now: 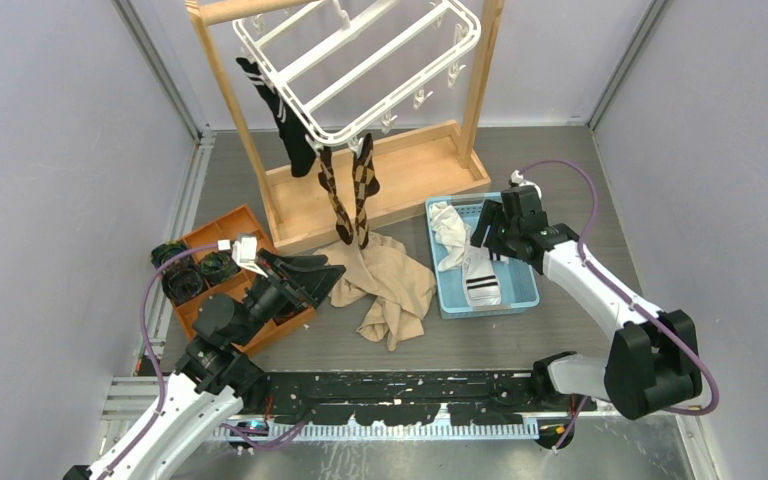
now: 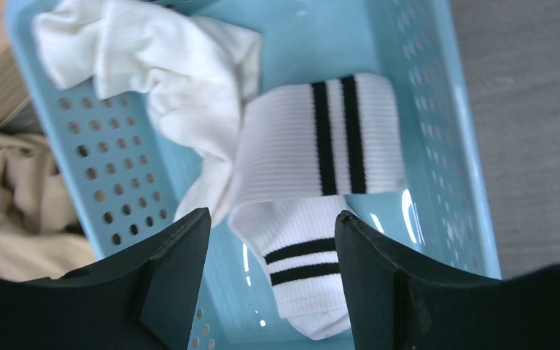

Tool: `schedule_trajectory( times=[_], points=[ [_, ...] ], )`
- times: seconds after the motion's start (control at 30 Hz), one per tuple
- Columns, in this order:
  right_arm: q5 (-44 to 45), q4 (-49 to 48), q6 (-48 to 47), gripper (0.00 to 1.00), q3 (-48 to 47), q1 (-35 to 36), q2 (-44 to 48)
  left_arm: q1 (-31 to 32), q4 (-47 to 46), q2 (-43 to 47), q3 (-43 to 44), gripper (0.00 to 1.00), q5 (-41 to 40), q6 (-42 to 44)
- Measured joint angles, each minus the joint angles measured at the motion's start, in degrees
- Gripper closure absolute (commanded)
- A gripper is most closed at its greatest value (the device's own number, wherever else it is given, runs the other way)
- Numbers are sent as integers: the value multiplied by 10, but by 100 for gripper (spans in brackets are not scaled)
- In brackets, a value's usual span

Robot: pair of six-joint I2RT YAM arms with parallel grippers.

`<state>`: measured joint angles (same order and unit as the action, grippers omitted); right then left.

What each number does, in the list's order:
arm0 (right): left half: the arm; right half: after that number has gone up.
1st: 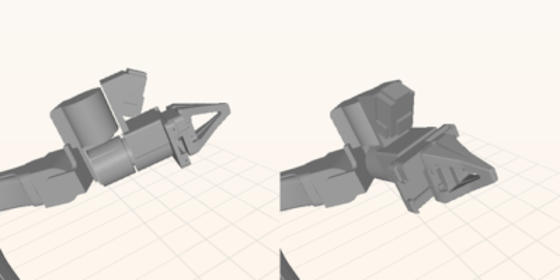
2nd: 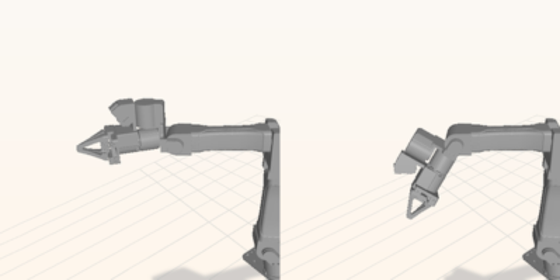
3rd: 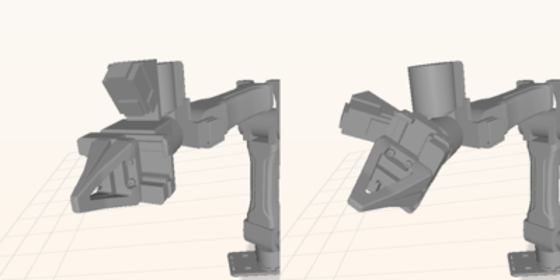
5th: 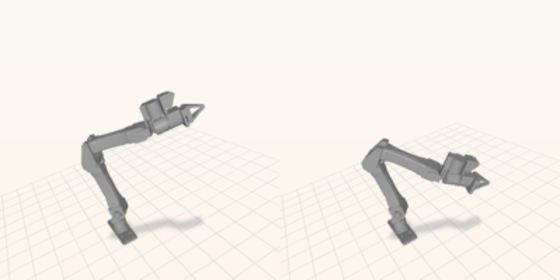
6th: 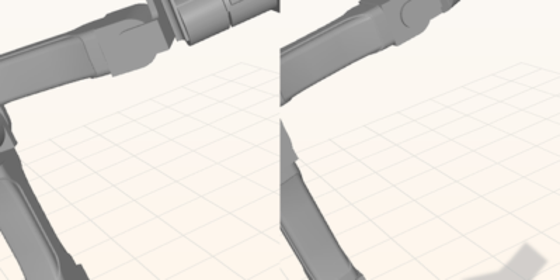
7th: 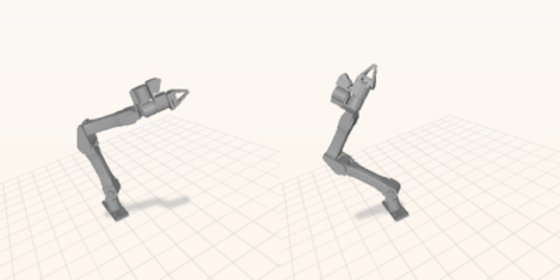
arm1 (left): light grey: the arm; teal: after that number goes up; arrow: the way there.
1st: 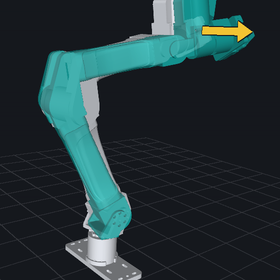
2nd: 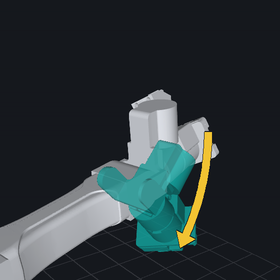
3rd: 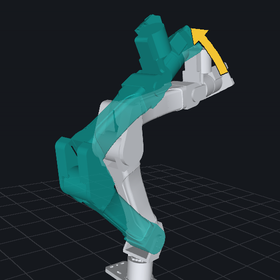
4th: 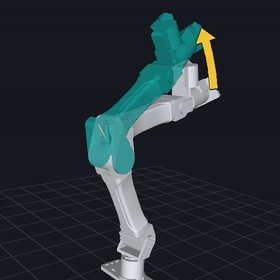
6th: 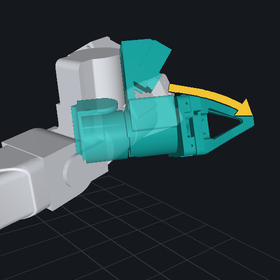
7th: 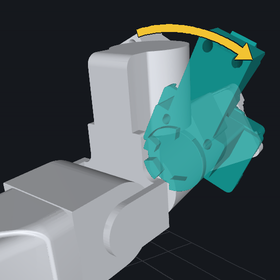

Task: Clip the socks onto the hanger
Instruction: Pick up the sock from the bin.

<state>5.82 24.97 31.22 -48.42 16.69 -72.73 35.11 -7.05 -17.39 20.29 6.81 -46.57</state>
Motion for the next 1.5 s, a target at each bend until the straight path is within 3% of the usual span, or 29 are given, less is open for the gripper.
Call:
schedule_trajectory(
  times=[0.47,0.87,1.2,1.4,1.5],
  points=[
    [146,17,322,25,65,18,28,0,3,-8,0,18,-6,18],
    [252,-19,473,29,71,69,-45,0,5,-21,1,18,-11,35],
    [288,-70,505,45,75,68,-86,0,14,-11,4,18,-13,38],
    [289,-114,517,75,96,68,-97,0,18,-11,12,19,-14,40],
    [291,-134,517,80,100,68,-97,0,18,-11,16,19,-15,40]
  ],
)
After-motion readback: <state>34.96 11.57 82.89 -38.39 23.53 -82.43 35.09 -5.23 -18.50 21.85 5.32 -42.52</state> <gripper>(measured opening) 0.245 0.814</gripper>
